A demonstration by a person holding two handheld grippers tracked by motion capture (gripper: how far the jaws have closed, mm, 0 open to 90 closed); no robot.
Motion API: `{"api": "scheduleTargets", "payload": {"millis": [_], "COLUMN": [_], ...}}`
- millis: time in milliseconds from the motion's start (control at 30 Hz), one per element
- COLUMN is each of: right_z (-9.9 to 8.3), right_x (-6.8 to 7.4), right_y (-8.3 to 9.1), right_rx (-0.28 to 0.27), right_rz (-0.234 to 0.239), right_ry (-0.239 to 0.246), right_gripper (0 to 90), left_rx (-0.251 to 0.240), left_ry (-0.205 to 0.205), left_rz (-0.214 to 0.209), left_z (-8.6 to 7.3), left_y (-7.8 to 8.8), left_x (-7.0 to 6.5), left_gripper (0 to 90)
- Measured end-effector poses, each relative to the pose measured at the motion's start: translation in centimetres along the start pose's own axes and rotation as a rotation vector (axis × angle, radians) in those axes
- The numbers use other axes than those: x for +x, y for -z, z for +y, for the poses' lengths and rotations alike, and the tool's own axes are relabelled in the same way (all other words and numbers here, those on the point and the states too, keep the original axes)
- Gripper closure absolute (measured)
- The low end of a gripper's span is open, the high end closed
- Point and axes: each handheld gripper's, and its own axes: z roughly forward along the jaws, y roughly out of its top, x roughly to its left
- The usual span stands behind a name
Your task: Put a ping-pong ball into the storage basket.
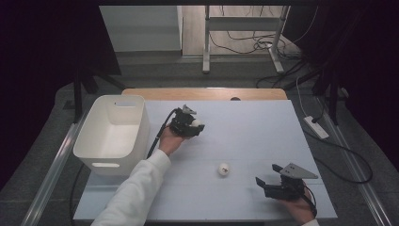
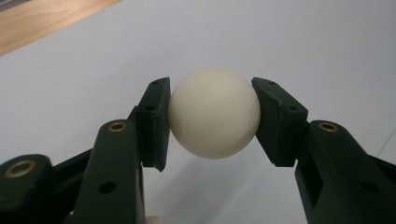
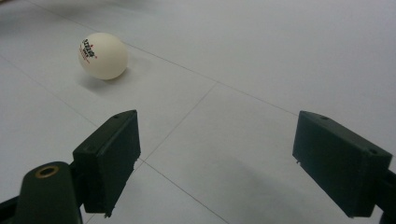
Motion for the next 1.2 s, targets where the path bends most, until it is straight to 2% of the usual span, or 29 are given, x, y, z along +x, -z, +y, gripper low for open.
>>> {"api": "scheduleTargets", "payload": {"millis": [367,633,1200], "right_z": [0.0,0.0,0.0], "right_x": [-0.1,-0.1,0.0], "right_y": [0.0,0.0,0.0], "right_rx": [0.001,-0.001,0.003], "right_rz": [-0.001,-0.002,-0.004], "right_ry": [-0.003,-0.004,-0.003], "right_gripper": [14.8,14.8,14.8], "left_rx": [-0.037,-0.058,-0.094], "left_ry": [0.004,-0.021,-0.033], "left_rz": [-0.011,-0.016,-0.037], "left_z": [-0.2,-0.4,-1.1], "left_y": [0.7,1.5,2.7], "left_x": [-0.3,-0.9,-1.4], "left_gripper": [50.3,50.2,50.2]}}
